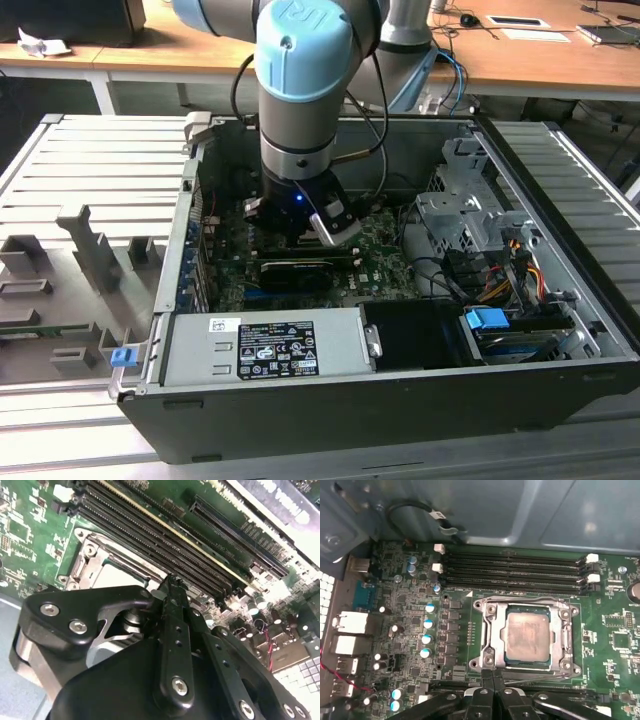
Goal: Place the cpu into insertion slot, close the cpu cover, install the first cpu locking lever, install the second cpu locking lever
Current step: 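Install the second cpu locking lever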
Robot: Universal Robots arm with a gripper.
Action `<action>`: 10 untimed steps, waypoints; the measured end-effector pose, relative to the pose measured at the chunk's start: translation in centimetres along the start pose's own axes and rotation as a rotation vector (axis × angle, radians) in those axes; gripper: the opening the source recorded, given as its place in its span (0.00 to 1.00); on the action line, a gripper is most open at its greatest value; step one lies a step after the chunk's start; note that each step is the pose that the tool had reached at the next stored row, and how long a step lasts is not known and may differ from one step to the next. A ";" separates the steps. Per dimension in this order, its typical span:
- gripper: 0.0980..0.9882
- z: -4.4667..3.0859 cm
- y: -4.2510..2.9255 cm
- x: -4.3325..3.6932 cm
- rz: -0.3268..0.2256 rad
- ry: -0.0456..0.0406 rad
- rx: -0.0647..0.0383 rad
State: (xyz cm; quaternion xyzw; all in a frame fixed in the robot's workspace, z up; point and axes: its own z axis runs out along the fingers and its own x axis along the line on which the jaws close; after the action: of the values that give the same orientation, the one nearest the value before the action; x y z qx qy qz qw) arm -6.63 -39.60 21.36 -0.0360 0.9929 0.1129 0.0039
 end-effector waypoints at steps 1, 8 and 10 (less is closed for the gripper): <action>0.01 0.04 -0.09 0.04 -0.005 0.0008 -0.005; 0.01 0.38 -0.99 0.89 -0.012 -0.0027 -0.072; 0.01 0.53 -1.04 0.93 -0.012 -0.0034 -0.081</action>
State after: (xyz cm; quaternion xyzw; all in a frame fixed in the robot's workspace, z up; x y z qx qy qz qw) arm -7.49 -40.56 20.60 -0.0421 0.9873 0.1531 0.0048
